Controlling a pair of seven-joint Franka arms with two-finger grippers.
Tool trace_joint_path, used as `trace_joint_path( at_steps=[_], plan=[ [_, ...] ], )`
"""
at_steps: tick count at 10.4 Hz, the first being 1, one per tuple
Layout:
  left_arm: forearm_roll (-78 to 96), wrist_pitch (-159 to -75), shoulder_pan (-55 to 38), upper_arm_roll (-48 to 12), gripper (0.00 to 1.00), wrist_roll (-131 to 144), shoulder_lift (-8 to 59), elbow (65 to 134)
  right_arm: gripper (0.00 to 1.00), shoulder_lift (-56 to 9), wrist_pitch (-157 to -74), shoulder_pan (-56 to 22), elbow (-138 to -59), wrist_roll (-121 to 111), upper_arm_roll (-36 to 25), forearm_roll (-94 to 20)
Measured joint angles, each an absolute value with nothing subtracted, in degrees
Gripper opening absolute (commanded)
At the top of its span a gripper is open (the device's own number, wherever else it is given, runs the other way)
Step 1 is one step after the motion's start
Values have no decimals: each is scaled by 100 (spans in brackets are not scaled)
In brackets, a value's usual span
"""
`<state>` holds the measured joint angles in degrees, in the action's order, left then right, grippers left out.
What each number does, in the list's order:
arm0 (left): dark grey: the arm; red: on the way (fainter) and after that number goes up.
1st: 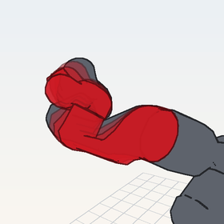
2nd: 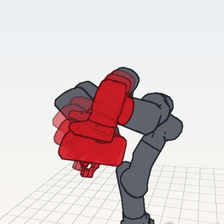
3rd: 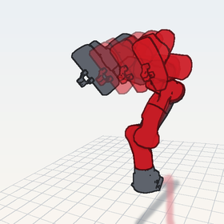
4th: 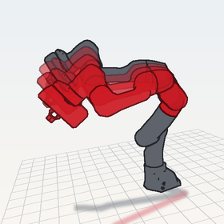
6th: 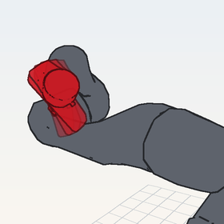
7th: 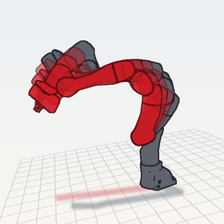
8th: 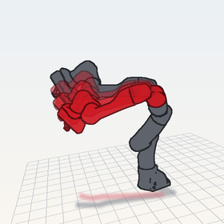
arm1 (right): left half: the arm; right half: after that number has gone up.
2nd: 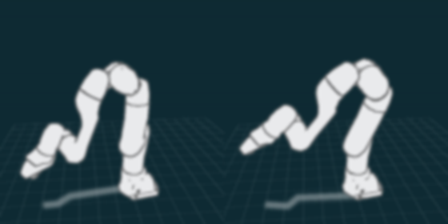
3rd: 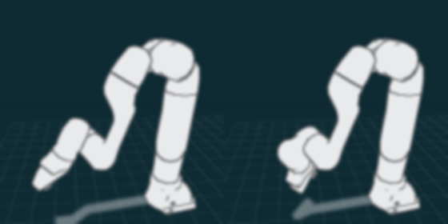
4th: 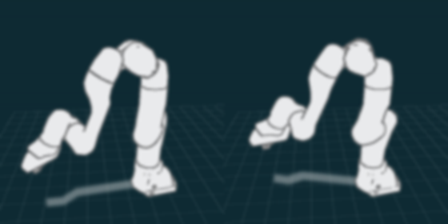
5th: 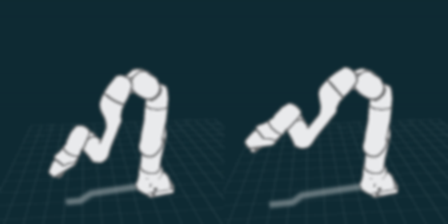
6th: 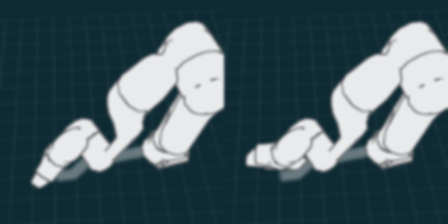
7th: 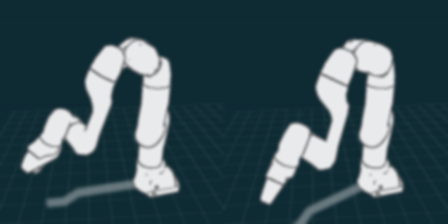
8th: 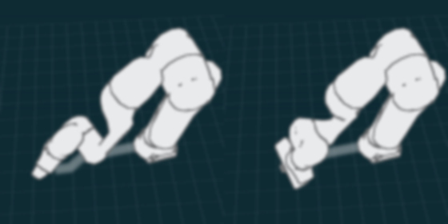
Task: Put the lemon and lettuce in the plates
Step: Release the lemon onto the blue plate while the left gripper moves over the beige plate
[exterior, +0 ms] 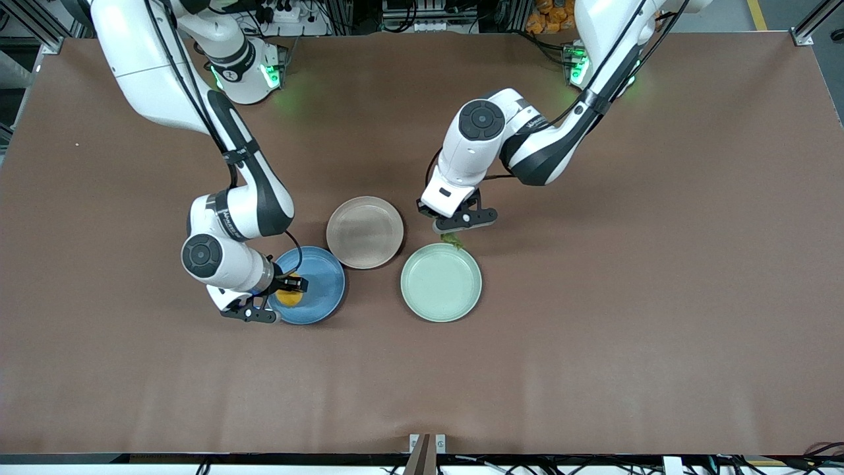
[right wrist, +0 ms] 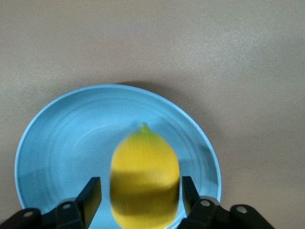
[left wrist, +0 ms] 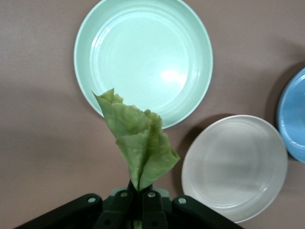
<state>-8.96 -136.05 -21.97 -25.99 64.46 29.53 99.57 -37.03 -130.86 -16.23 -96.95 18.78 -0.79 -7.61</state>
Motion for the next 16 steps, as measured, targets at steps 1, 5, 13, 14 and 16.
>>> trace_joint_path(
  at_steps=[1, 5, 13, 14, 16],
  plan=[
    [-891, -13605, -2340, -2601, 0, 6631, 3062, 9794, 100, -3706, -13086, -1624, -9695, 1880, -79, -761],
    [-811, -13606, -2940, -2601, 0, 7392, 3359, 9463, 100, -3711, -13096, -1635, -9685, 1882, -76, -761],
    [-796, -13727, -3688, -2416, 0, 8921, 3961, 8879, 100, -3667, -12039, -1391, -8889, 1867, -178, -759],
    [-796, -13730, -3809, -2261, 0, 9040, 4026, 8791, 100, -3633, -11951, -1322, -8816, 1811, -195, -754],
    [-796, -13731, -4019, -1961, 0, 9151, 4108, 8731, 100, -3572, -11789, -1152, -8750, 1418, -248, -748]
  ],
)
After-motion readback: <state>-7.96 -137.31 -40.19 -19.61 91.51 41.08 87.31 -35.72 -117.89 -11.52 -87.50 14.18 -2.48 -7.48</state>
